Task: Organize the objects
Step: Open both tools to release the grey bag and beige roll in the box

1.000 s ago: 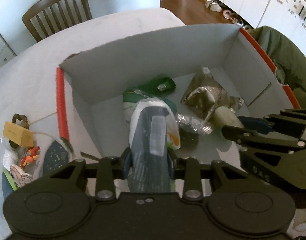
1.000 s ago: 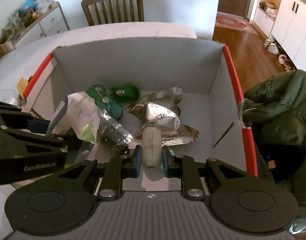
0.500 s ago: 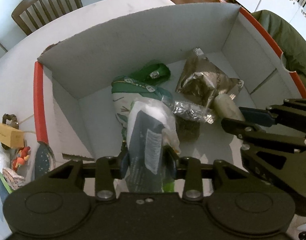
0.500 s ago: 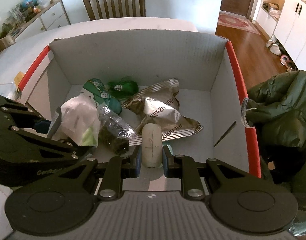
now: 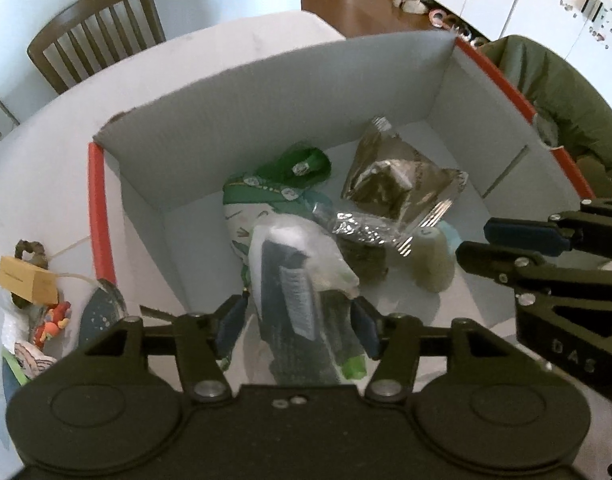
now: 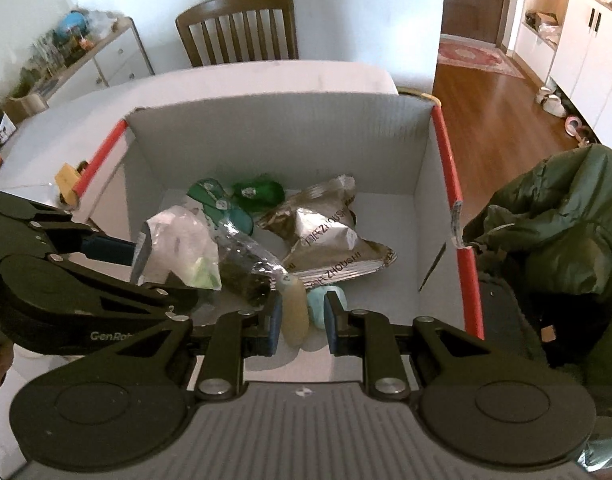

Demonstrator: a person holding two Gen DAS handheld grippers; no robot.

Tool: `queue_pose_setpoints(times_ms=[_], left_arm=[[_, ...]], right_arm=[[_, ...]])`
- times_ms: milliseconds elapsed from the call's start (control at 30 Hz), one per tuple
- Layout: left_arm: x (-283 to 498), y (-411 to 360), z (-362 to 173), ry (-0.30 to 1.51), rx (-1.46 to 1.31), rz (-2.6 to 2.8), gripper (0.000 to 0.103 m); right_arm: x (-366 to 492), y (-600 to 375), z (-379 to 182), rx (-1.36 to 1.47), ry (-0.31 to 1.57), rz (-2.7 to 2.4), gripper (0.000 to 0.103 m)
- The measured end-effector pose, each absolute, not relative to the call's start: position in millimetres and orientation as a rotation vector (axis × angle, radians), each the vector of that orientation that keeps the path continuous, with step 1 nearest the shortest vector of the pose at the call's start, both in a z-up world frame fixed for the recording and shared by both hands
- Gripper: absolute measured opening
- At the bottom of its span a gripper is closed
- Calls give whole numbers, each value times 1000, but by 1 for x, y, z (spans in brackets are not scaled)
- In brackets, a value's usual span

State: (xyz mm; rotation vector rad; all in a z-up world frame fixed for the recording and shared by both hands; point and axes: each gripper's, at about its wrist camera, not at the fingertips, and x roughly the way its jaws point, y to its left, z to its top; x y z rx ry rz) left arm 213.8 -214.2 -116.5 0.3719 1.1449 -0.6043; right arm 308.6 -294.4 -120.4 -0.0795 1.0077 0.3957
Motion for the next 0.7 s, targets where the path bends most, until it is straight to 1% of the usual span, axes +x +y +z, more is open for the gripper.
queue_pose_setpoints(times_ms=[433, 533, 600, 700], left_arm=[[183, -175, -64, 999, 268, -647, 60], [172, -162, -50, 950, 240, -654, 61], [164, -153, -40, 913, 230, -653, 64], [156, -139, -30, 877, 201, -662, 64]], right_arm=[[266, -304, -75, 1, 903, 410, 23], [255, -303, -64, 32, 882, 415, 23], [246, -301, -57, 47, 870, 414, 23], [234, -295, -48, 58, 852, 407, 28]])
